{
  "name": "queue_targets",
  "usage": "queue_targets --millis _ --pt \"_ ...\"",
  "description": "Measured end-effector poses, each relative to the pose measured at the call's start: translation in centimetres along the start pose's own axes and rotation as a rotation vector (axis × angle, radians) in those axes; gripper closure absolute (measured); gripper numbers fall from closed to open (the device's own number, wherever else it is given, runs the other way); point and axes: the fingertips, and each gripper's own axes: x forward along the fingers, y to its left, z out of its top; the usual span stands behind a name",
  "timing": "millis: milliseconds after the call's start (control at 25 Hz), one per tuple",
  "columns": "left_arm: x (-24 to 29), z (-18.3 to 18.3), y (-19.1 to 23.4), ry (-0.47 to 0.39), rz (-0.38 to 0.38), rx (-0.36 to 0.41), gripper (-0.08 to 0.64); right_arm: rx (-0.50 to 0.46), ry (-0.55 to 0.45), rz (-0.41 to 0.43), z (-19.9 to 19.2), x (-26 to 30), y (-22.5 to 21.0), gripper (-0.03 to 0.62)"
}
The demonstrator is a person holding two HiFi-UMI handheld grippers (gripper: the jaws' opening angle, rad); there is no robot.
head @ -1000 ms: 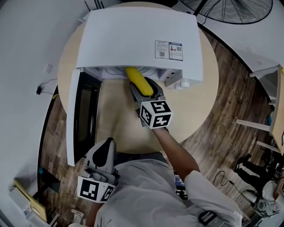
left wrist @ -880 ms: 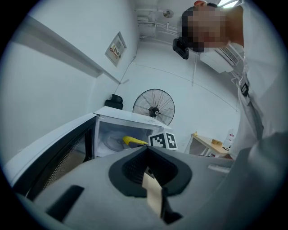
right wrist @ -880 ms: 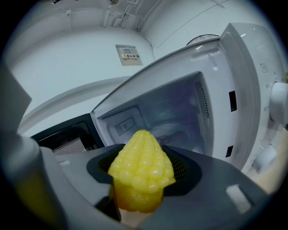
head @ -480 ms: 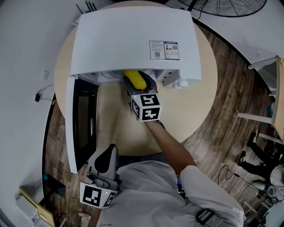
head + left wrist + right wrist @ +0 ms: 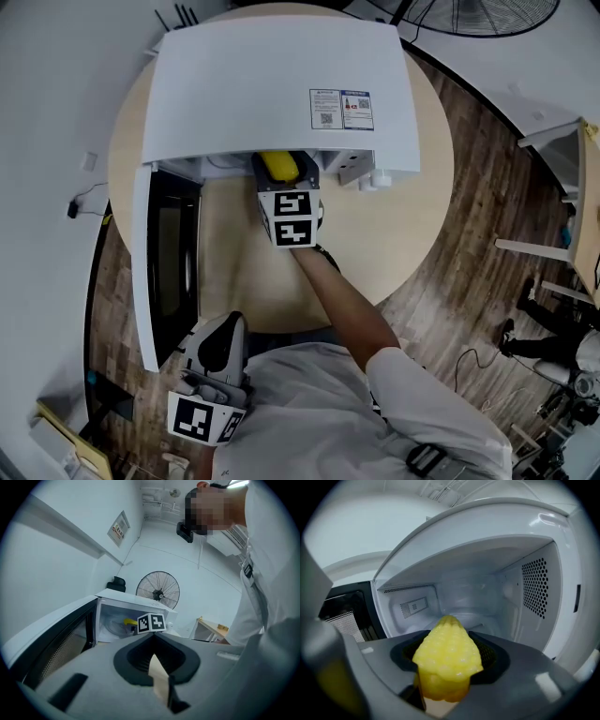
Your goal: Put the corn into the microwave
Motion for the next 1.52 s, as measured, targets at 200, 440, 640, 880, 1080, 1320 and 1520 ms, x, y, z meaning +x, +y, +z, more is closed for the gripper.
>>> queue_targets --millis 200,440,640,880,1080,1320,1520 --pt "-0.2 -0.1 0.1 -0.002 0.005 -0.003 0.561 -0.032 0.002 -0.024 0.4 1.0 0.0 0.327" --pt "-0.4 0.0 0.3 -0.002 0.006 0.004 0.561 -0.142 0.029 -0.065 0.6 2.0 -0.4 0.327" --pt "-0.5 -0.1 0.3 -0.001 0.008 0.004 0.561 -0.225 0.032 -0.086 0.9 2.7 -0.7 0.327" --pt "-0.5 0.0 0.5 -0.002 0.007 0.002 0.561 -0.283 0.059 -0.085 0.4 3.6 -0.5 0.327" --pt "-0.8 0.7 0.5 -0.032 0.009 -0.041 0.563 -0.302 0.067 -0.081 0.1 4.1 -0.8 0.325" --pt "-0.7 0.7 0.6 -0.028 0.015 -0.038 0.561 -0.287 0.093 -0.081 -0.4 5.0 -1.1 0.325" --pt "-1.0 0.6 0.9 -0.022 0.021 -0.047 0.561 -0.292 0.094 -0.086 -0.4 5.3 -1.4 0.325"
